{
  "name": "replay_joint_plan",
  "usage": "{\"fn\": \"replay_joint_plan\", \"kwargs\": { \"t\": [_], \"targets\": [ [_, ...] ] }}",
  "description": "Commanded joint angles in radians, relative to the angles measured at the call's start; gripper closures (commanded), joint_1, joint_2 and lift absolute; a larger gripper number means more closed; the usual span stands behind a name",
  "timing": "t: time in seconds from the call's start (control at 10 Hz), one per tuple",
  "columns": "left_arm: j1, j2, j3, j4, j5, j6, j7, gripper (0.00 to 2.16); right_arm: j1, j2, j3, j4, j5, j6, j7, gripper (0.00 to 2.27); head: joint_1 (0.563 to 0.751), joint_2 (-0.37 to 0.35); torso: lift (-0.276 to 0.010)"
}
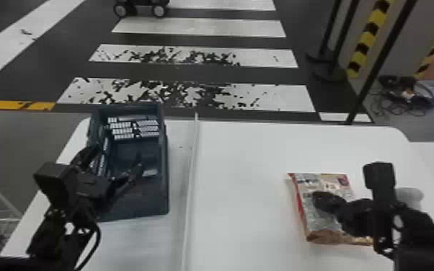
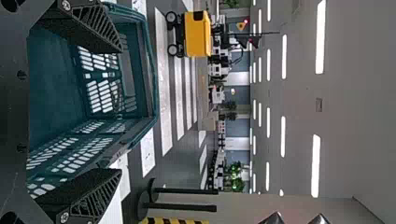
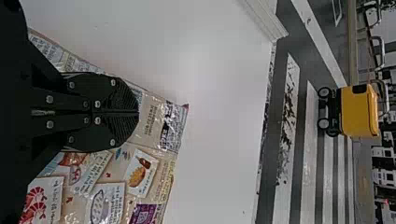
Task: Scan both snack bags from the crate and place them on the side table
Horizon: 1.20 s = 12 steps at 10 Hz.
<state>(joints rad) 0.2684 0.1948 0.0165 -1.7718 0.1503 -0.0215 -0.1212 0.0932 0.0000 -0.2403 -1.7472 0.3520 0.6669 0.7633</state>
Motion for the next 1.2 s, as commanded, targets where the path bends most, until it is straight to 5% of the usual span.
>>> {"fn": "replay_joint_plan", "kwargs": {
  "t": [0.0,0.9,1.1],
  "targets": [
    [0.000,0.000,0.000,0.000,0.000,-0.001,0.000,0.09,-0.004,0.001,-0.002,0.012,0.010,-0.014,0.002,2.25,0.695,-0.012,-0.098],
    [-0.001,0.000,0.000,0.002,-0.003,0.002,0.000,0.09,-0.026,0.001,-0.068,0.069,0.055,-0.103,0.056,2.25,0.695,-0.037,-0.098],
    [-0.001,-0.002,0.000,0.000,-0.005,0.002,0.000,0.09,0.005,0.001,-0.068,-0.012,0.028,-0.075,0.068,2.25,0.695,-0.042,-0.098]
  ]
}}
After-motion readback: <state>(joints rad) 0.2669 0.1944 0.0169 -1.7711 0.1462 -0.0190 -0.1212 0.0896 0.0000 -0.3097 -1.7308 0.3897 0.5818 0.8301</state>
